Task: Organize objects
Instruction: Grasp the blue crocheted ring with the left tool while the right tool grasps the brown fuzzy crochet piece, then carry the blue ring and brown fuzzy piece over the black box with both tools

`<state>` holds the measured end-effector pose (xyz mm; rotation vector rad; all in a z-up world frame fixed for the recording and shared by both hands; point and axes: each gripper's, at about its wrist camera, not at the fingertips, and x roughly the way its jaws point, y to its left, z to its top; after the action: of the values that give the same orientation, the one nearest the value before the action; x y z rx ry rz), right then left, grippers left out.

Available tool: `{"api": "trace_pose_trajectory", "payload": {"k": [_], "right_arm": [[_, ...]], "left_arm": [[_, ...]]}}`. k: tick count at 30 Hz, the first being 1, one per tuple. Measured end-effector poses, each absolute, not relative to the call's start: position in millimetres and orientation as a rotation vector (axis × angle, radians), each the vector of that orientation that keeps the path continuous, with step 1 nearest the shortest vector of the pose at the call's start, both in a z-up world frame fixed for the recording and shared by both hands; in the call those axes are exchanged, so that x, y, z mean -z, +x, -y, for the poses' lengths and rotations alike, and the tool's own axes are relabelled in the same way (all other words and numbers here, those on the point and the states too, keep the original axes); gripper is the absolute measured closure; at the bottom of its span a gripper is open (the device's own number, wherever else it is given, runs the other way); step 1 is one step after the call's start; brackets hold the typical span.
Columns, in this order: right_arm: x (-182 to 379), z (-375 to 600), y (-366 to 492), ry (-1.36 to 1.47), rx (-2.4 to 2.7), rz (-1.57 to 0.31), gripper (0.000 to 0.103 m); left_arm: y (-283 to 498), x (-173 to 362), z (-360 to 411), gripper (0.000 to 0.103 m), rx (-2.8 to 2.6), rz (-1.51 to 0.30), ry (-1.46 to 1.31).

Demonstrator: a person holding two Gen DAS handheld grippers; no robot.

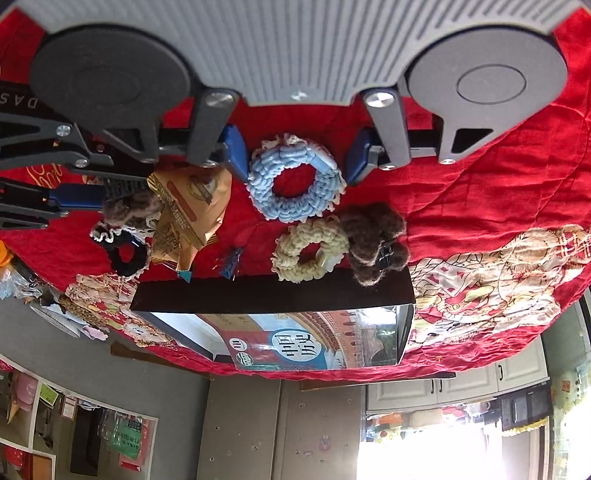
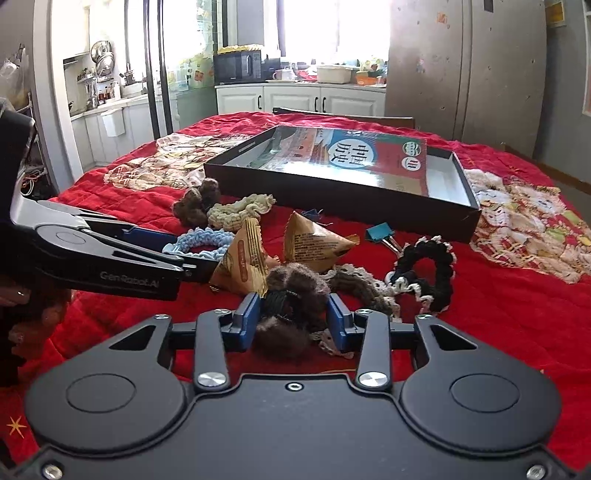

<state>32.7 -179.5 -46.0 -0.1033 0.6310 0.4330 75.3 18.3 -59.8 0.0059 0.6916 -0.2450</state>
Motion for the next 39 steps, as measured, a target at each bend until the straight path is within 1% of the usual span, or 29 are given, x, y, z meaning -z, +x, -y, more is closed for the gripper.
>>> {"api": "trace_pose_trajectory", "payload": {"k": [2, 5, 8, 19, 21, 33, 39], "right_arm": [[46.6, 179.3, 34.9, -0.094, -0.438, -0.638, 0.069], [47.9, 179.5, 37.7, -0.078, -0.450, -0.645, 0.073], [47.8, 179.5, 38.7, -0.070, -0.455, -0.648, 0.075], [45.0, 179.6, 37.1, -0.062, -0.462, -0.643, 0.079], [43.0, 180.7, 36.3, -0.059, -0.465, -0.637, 0.082], [16.1, 188.3, 35.9, -0.054, -0.468, -0.576, 0.082], [-5.6, 192.3, 49.5, -0.077, -0.442, -0.523, 0.082]], "left_arm": [[76.4, 60.3, -18.4, 0.049, 0.245, -0.690, 0.010], [77.9, 59.8, -21.2, 0.066, 0.236, -0.685, 0.000], [79.2, 59.3, -24.5, 0.072, 0.240, -0.687, -0.015], [72.6, 53.8, -24.1, 0.077, 0.255, -0.669, -0.012], [70.9, 50.1, -25.3, 0.077, 0.254, -0.660, -0.015], [66.9, 19.4, -30.7, 0.077, 0.252, -0.603, -0.009], [78.9, 1.9, -25.5, 0.077, 0.262, -0.566, 0.016]]}}
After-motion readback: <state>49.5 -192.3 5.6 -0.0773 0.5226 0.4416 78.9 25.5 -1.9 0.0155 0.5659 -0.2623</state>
